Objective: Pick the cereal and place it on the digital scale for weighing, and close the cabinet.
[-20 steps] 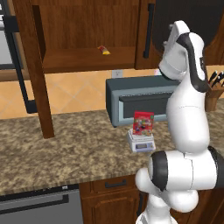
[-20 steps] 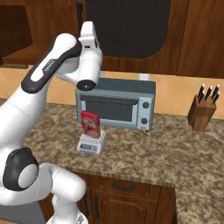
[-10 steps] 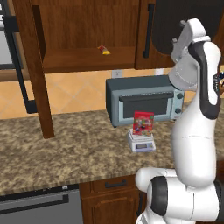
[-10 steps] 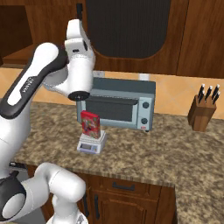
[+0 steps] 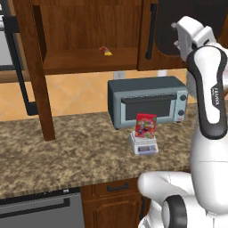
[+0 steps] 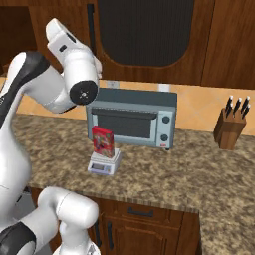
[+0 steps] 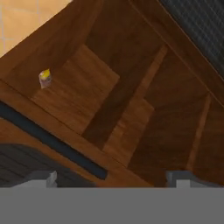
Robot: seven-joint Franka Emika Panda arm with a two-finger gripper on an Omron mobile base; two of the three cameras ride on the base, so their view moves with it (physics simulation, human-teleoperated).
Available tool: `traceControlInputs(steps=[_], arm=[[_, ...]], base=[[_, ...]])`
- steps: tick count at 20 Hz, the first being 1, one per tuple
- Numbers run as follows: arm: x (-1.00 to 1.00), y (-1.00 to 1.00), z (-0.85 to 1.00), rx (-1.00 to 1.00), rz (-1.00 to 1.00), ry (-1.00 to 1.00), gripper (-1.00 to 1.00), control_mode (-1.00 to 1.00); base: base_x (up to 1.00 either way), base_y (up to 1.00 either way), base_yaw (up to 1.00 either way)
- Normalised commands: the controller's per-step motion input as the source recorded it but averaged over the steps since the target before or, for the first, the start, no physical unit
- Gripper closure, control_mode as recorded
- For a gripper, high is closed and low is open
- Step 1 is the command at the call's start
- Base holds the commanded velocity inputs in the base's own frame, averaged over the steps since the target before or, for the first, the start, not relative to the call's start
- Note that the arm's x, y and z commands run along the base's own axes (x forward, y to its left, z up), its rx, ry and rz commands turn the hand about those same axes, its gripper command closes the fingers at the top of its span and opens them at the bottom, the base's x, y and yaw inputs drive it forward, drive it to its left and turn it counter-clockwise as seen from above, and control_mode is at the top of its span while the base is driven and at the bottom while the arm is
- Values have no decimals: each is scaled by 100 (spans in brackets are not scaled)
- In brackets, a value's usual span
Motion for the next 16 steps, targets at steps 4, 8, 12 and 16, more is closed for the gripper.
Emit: traceControlInputs(steps=[4,8,12,16], arm=[[0,100,-30,-32,13,46,-100,-100],[0,87,-81,-10,14,27,-100,-100],[-3,79,-83,0,18,3,-100,-100],[-9,89,-98,-2,23,-4,-100,-100]], base=[[0,0,0],[0,0,0],[0,0,0],[0,0,0]])
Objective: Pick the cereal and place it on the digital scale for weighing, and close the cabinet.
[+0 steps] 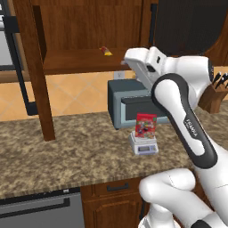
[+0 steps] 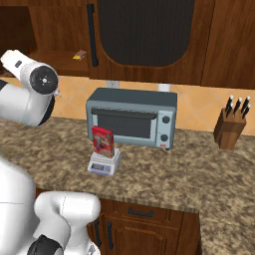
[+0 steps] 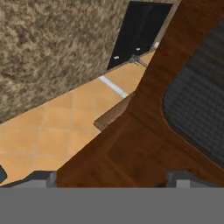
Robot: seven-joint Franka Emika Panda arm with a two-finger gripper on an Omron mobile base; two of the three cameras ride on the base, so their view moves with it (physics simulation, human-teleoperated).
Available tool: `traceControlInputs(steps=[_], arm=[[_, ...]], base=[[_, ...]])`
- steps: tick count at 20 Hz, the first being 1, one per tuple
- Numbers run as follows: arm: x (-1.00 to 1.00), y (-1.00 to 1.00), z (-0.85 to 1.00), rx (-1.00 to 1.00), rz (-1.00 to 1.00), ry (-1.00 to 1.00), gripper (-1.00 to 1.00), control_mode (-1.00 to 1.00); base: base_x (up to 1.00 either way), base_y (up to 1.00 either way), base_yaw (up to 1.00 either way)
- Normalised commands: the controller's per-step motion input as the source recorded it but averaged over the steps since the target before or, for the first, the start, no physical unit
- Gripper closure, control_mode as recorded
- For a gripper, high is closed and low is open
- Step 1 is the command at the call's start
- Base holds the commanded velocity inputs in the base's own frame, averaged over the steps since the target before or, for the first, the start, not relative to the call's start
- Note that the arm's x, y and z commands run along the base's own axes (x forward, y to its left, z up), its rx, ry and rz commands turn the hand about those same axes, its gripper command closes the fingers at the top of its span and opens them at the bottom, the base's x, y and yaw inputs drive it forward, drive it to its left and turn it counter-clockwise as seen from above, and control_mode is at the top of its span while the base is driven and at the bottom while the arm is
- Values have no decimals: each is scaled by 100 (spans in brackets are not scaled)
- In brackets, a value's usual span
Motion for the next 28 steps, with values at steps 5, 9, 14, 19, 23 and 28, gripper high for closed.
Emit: traceControlInputs(steps=[5,9,14,19,23,28], arm=[[1,63,-88,-1,20,-4,-100,-100],[-21,51,-47,0,18,-3,-100,-100],[0,66,-45,8,7,-12,-100,-100],[0,84,-60,17,0,-13,-100,-100],[0,72,-63,25,4,-4,-100,-100],[-7,67,-49,7,0,-16,-100,-100]], base=[[0,0,0],[0,0,0],[0,0,0],[0,0,0],[0,0,0],[0,0,0]])
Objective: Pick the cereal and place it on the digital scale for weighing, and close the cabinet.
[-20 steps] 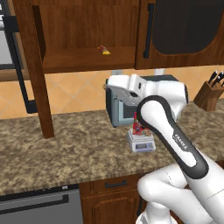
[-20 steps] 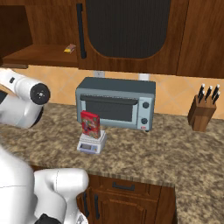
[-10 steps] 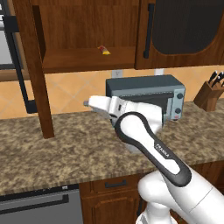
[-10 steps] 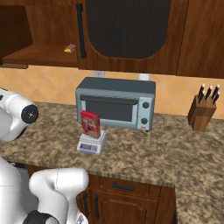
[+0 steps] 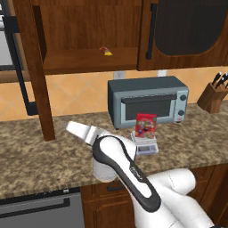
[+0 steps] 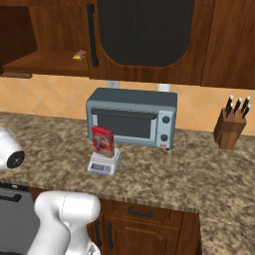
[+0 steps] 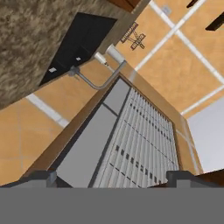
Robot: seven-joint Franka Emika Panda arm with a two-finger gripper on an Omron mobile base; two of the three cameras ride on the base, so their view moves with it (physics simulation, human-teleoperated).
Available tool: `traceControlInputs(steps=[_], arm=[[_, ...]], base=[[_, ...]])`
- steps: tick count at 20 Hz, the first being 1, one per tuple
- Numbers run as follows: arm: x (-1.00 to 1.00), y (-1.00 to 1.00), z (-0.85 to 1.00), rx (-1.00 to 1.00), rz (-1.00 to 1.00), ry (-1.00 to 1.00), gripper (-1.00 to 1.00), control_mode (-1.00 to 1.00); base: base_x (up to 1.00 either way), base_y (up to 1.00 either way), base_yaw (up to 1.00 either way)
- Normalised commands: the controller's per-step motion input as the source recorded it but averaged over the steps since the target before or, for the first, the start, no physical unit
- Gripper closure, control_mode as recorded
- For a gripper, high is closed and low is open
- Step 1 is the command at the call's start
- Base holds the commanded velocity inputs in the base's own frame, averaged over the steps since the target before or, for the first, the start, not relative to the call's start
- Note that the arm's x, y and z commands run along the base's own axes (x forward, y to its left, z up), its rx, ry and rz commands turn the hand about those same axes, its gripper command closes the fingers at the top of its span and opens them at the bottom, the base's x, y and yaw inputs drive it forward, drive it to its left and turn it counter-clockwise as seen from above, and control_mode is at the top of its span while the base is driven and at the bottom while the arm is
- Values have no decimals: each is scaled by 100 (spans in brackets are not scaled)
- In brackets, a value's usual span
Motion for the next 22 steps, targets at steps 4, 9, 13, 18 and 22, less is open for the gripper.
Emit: traceControlInputs(steps=[4,9,13,18,22], arm=[[-13,78,-15,0,-3,-34,-100,-100],[-4,97,-15,0,-2,-26,-100,-100],[-4,92,-1,5,-4,-29,-100,-100],[0,98,-5,12,-5,-23,-100,-100],[0,63,-26,20,-8,-14,-100,-100]], base=[[0,0,0],[0,0,0],[0,0,0],[0,0,0],[0,0,0]])
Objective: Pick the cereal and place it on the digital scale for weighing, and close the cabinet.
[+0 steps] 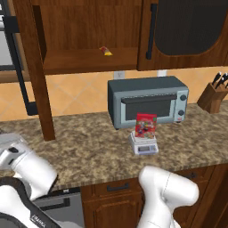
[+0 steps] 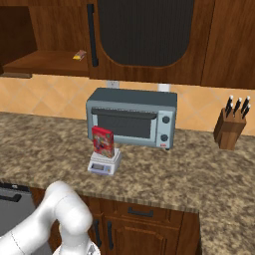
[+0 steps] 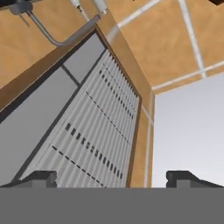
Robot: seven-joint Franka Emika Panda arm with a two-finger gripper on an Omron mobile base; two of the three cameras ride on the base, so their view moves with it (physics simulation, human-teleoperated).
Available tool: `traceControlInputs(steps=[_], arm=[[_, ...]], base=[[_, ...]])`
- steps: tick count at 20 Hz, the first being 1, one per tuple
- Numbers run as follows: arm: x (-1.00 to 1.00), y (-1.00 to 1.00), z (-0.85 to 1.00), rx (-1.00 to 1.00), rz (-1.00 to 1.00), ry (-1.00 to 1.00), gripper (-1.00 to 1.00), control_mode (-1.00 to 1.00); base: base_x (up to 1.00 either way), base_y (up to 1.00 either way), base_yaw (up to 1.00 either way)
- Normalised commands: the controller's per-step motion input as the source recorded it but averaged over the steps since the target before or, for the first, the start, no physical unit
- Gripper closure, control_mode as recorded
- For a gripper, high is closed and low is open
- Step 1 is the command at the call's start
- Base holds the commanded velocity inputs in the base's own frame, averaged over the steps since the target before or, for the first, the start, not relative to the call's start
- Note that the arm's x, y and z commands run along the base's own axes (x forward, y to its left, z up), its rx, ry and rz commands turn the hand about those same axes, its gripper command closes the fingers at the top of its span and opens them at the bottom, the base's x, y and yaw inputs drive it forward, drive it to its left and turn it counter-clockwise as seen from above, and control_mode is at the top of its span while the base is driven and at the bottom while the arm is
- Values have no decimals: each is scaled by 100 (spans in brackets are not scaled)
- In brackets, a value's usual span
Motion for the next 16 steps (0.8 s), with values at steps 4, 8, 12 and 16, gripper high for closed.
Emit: traceControlInputs(steps=[4,8,12,16], arm=[[0,-1,-3,39,-15,-20,-100,-100],[0,-6,3,38,-19,-32,-100,-100],[0,-8,19,27,-17,-36,-100,-100],[-1,9,39,6,-17,-30,-100,-100]], base=[[0,0,0],[0,0,0],[0,0,0],[0,0,0]])
